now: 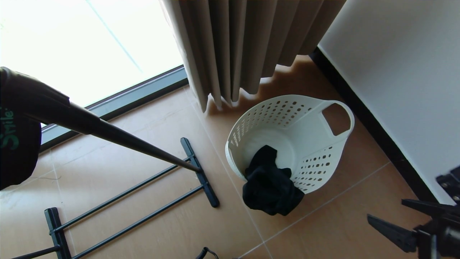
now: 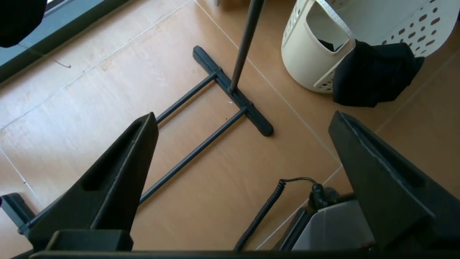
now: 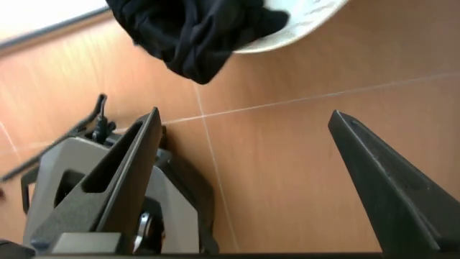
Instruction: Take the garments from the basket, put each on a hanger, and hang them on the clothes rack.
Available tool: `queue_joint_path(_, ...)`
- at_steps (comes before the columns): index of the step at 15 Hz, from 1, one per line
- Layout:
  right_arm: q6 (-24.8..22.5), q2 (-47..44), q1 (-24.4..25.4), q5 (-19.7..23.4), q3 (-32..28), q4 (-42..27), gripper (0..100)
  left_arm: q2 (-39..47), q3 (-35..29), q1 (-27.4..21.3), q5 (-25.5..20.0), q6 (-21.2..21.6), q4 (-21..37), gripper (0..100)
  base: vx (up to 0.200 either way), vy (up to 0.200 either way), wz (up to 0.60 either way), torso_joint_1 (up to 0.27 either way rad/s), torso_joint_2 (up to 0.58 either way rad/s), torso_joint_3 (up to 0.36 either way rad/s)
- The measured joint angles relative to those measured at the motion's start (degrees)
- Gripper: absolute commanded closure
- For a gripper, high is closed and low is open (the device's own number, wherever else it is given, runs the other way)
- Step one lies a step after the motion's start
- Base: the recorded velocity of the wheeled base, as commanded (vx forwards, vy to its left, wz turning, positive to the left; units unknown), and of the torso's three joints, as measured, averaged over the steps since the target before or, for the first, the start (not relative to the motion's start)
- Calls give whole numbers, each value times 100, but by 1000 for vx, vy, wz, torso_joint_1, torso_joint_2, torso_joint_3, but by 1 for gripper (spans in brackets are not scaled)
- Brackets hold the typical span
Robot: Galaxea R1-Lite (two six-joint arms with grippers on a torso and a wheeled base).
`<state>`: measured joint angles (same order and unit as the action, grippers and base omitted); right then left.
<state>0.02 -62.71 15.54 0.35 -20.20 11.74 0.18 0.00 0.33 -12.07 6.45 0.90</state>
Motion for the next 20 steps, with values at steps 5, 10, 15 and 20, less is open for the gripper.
queue_joint_path(5, -24, -3111, 975, -1045, -2276, -129, 0, 0, 0, -2, 2, -10, -1, 0, 0, 0, 0, 0, 0, 0)
queue_joint_path(10, -46, -5181, 1432, -1942, -4559, -1341, 0, 0, 0, 0, 2, -11, -1, 0, 0, 0, 0, 0, 0, 0)
queue_joint_path(15, -57, -6162, 1646, -2570, -5127, -1430, 0, 0, 0, 0, 0, -22, -1, 0, 0, 0, 0, 0, 0, 0)
queue_joint_path(20, -62, -6433, 1574, -2610, -5268, -1460, 0, 0, 0, 0, -5, -29, -1, 0, 0, 0, 0, 0, 0, 0)
